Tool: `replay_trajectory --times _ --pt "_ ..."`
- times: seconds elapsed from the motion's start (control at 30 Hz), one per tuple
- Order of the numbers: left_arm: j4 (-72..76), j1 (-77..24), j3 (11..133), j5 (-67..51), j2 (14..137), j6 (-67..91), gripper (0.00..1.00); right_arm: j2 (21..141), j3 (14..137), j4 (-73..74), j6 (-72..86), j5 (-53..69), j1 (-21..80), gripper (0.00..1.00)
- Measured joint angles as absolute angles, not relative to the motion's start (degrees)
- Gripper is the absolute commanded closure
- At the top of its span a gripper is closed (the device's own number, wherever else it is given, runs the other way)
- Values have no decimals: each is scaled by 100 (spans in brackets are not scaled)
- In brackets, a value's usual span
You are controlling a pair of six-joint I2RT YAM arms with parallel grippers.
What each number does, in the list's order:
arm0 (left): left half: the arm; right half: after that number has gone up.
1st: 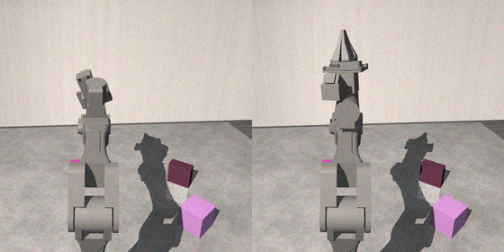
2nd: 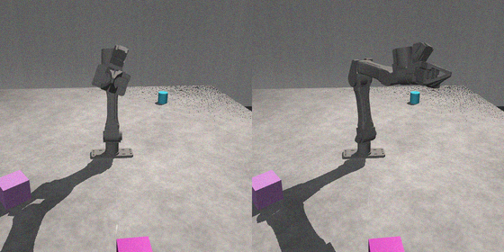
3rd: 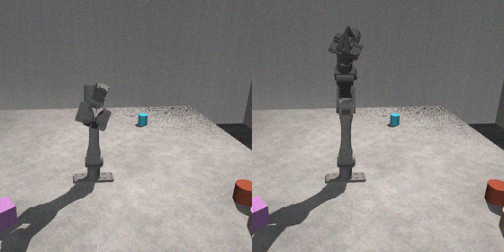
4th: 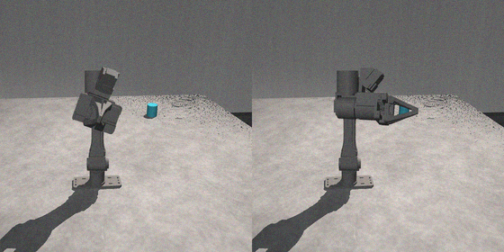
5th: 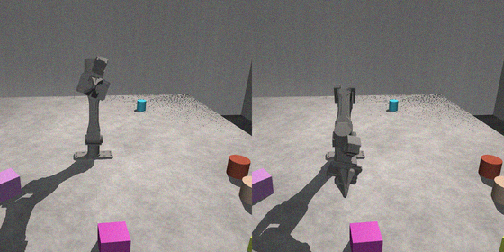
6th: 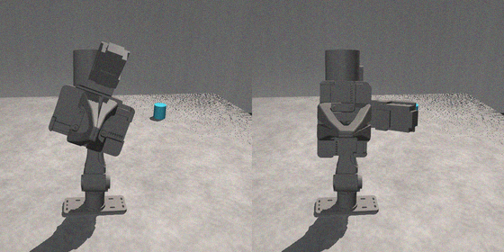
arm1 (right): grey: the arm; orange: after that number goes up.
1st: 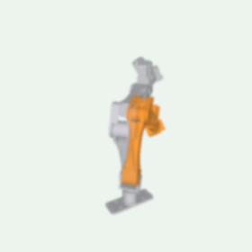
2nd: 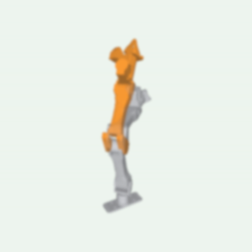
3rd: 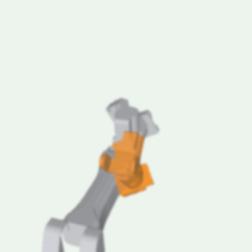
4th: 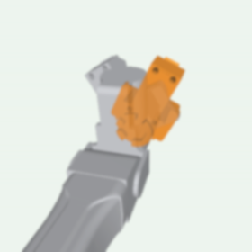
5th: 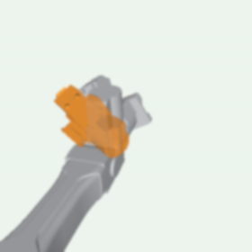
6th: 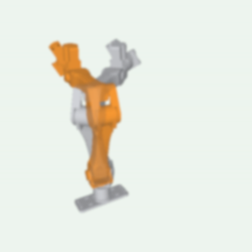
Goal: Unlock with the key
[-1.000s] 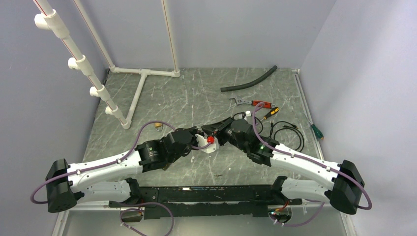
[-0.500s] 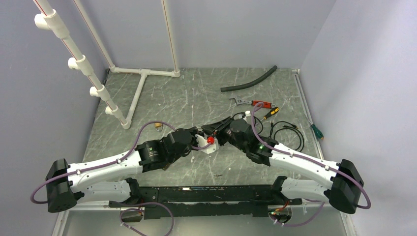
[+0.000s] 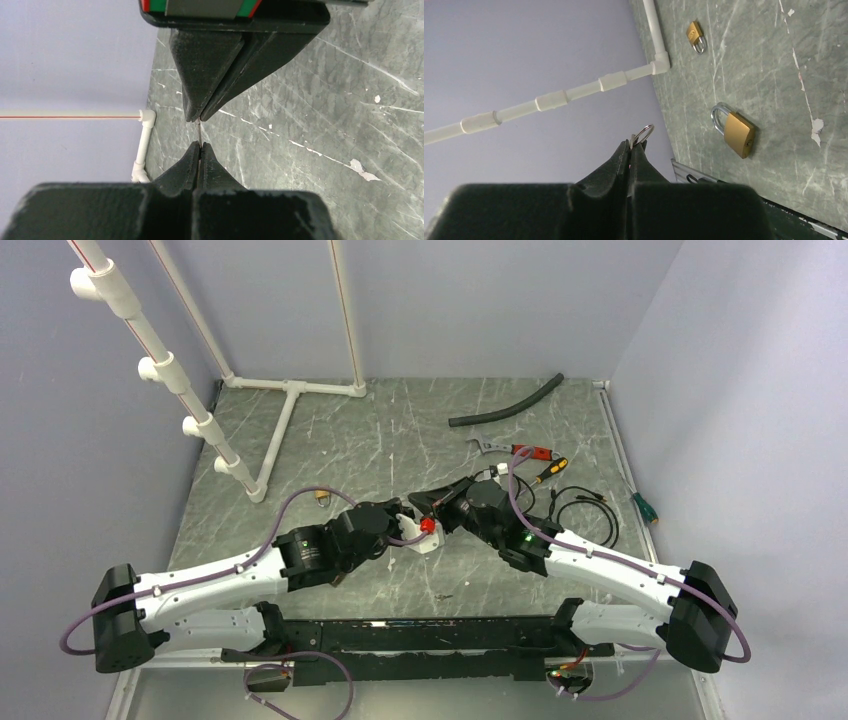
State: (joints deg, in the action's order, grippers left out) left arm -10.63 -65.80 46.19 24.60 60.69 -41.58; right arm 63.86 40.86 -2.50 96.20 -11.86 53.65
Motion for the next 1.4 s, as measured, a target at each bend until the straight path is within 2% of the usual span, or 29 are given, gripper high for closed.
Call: replay_trajectory --times 0.3,0.33,0.53,0.6,0.87,1.0,1.17,1.27,1.4 --pt "-1055 -6582 4619 2427 6047 -4158 100 6377 4086 -309 9504 -1164 5343 100" --pt "-1055 -6582 4619 2412 6047 -4158 95 6368 4086 -309 9465 -1164 5343 100" --pt "-1041 -6593 4617 2211 5898 -4185 46 6130 4010 -301 9155 -1354 5321 100" --pt "-1033 -6595 4611 2128 5782 -4174 33 5972 3933 -305 9021 -1483 5299 100" --pt "-869 -6539 4412 1656 5269 -3822 1 5028 3214 -475 8300 -1820 5290 100" --pt "-941 -6206 4606 1603 5240 -2897 1 4303 2648 -731 7791 -2023 5290 100" --pt "-1793 -5332 6053 1575 5907 -1074 1 3369 2104 -683 7369 -2410 5262 100" --pt "-2488 -4799 6755 1500 6309 204 1 2893 2071 -421 7273 -2626 5247 100" --pt "-3776 -4272 6919 1553 6534 2078 1 2215 1966 -62 7225 -2860 5247 100"
